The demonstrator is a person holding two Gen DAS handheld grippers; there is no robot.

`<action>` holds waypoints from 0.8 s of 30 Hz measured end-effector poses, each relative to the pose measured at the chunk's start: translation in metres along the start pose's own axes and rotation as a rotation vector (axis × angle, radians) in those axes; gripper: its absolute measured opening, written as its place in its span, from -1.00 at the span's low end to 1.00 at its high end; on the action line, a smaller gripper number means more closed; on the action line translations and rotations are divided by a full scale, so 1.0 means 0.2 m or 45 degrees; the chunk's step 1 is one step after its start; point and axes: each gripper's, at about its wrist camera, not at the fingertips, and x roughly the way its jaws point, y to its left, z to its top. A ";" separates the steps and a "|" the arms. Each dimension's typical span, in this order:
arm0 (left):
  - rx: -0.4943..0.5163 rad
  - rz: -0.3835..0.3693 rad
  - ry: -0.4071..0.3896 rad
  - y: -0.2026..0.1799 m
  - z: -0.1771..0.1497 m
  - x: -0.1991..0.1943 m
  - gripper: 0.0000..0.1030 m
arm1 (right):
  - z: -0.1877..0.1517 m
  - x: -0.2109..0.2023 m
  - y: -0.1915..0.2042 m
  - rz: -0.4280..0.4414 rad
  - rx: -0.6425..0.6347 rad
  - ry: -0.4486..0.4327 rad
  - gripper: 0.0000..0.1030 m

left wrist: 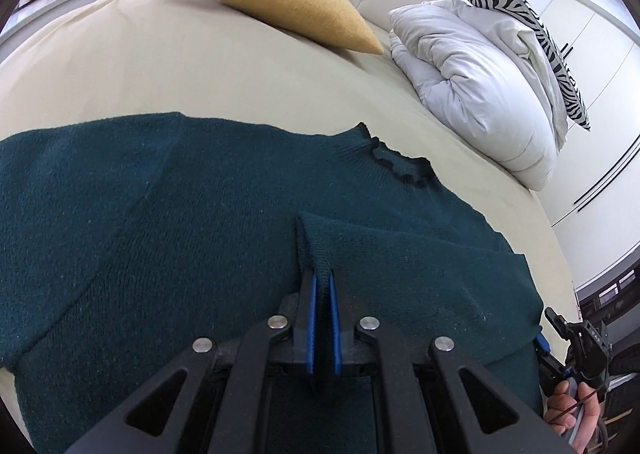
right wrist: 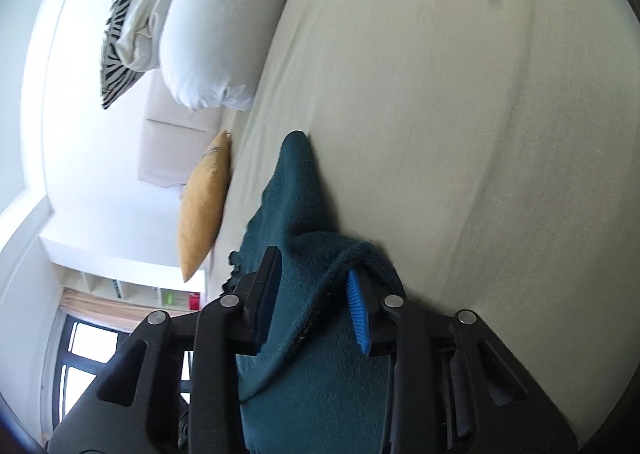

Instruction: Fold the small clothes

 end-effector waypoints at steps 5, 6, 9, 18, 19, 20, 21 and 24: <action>-0.010 -0.016 0.000 0.02 0.00 0.00 -0.85 | -0.03 -0.12 0.20 -0.053 -0.124 0.053 0.03; -0.007 -0.015 -0.003 0.02 0.00 0.00 -0.85 | -0.02 -0.14 0.26 -0.086 -0.188 0.024 0.04; 0.020 0.001 -0.004 0.00 0.02 0.01 -0.85 | 0.05 -0.10 0.41 -0.214 -0.382 -0.024 0.09; 0.055 0.018 -0.014 -0.02 0.04 0.02 -0.85 | 0.30 0.42 0.42 -0.528 -0.620 0.106 -0.52; 0.058 0.018 -0.022 -0.02 0.05 0.02 -0.85 | 0.31 0.43 0.42 -0.566 -0.659 0.098 -0.76; 0.059 0.015 -0.031 -0.02 0.05 0.01 -0.85 | 0.31 0.43 0.42 -0.577 -0.673 0.094 -0.80; 0.059 0.008 -0.047 -0.03 0.06 0.00 -0.85 | 0.32 0.42 0.42 -0.568 -0.674 0.092 -0.86; 0.065 -0.006 -0.095 -0.05 0.10 -0.03 -0.85 | 0.34 0.38 0.44 -0.562 -0.698 0.047 -0.90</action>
